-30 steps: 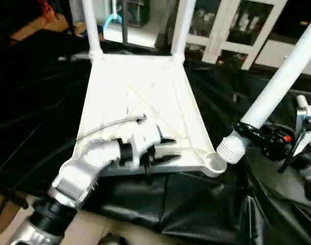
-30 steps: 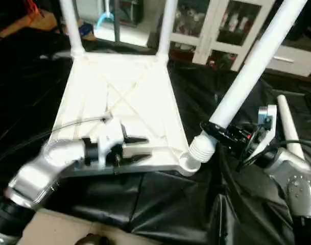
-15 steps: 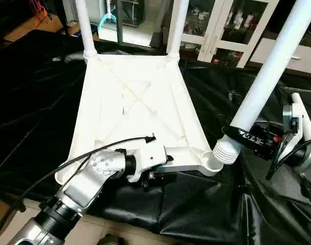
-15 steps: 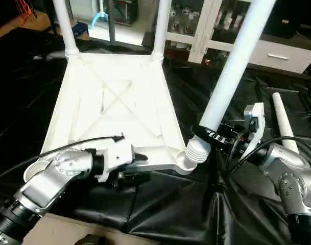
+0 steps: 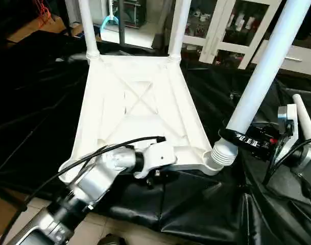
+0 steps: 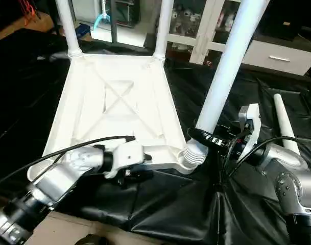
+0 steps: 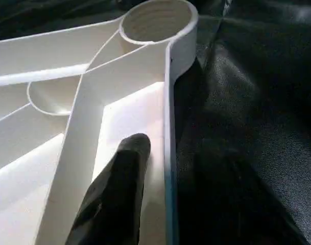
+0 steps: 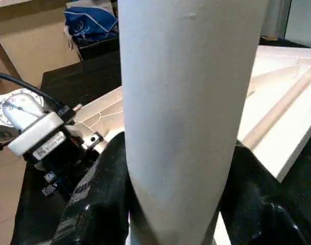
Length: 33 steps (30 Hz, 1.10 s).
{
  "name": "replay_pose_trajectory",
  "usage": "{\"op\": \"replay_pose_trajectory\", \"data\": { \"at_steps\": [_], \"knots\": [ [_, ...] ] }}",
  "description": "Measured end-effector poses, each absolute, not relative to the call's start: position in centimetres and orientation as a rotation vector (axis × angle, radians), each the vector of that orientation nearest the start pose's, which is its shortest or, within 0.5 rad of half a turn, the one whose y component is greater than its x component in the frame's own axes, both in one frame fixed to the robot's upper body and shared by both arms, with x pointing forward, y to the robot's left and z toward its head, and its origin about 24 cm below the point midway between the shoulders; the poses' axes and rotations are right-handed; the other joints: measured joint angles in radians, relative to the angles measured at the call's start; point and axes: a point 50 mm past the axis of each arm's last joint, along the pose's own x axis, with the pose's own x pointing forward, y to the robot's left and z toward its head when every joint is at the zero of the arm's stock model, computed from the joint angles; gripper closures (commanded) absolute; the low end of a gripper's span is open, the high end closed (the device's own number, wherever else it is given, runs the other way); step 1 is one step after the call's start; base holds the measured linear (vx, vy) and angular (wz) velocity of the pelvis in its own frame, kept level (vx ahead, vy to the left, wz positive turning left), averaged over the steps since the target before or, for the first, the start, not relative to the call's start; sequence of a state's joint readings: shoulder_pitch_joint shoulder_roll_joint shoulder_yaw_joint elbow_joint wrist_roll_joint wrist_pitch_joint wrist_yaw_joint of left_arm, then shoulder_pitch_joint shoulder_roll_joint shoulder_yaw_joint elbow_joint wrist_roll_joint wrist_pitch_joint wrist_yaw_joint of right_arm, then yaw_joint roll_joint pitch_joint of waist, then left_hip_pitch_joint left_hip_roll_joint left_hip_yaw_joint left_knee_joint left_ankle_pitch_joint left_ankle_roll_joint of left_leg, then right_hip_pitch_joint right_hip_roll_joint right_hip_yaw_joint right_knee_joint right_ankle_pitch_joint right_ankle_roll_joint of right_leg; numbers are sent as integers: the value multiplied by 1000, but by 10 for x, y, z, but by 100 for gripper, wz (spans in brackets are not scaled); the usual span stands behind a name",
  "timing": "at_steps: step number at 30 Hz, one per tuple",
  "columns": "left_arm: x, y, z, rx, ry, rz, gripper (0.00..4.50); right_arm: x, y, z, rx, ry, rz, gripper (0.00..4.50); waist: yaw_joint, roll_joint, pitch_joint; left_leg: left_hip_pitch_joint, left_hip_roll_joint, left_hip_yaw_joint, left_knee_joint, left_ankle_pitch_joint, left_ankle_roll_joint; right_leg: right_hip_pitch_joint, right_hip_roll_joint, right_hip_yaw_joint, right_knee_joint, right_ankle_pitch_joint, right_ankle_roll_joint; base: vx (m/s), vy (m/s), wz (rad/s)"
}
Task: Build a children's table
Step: Insert table leg to table base
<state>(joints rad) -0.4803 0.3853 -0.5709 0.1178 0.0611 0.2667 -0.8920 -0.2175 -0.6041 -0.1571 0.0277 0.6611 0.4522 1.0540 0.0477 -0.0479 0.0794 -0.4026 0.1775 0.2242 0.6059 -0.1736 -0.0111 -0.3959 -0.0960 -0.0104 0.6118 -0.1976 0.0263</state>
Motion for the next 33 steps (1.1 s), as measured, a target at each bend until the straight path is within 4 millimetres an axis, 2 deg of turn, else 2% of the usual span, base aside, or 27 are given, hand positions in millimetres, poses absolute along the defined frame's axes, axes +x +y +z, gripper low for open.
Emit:
{"op": "replay_pose_trajectory", "data": {
  "at_steps": [3,9,14,19,24,33],
  "knots": [
    [278,66,62,674,314,-1340,304,265,-229,118,172,107,995,266,1,0,0,0,0,0,0,0,0,0,0,0,0,0,0,0,0,0],
    [279,65,62,696,347,-1343,373,265,-231,119,174,99,988,266,1,0,0,0,0,0,0,0,0,0,0,0,0,0,0,0,0,0],
    [279,65,62,709,361,-1336,404,265,-231,119,176,100,988,266,-1,0,0,0,0,-1,-2,0,0,0,0,-1,-1,0,0,0,0,0],
    [278,72,63,753,382,-1344,447,267,-237,117,105,100,952,266,-7,1,0,1,0,-1,-4,0,0,-1,0,-1,-1,0,1,0,0,0],
    [276,71,64,755,385,-1355,450,266,-235,113,71,105,951,266,-7,1,0,1,0,-1,-4,0,0,0,0,-1,-2,0,1,0,0,0],
    [276,73,64,763,386,-1351,450,256,-228,93,71,172,1001,266,-11,1,0,1,0,-1,-5,0,0,-1,0,-1,-2,-1,1,0,0,0]
  ]
}}
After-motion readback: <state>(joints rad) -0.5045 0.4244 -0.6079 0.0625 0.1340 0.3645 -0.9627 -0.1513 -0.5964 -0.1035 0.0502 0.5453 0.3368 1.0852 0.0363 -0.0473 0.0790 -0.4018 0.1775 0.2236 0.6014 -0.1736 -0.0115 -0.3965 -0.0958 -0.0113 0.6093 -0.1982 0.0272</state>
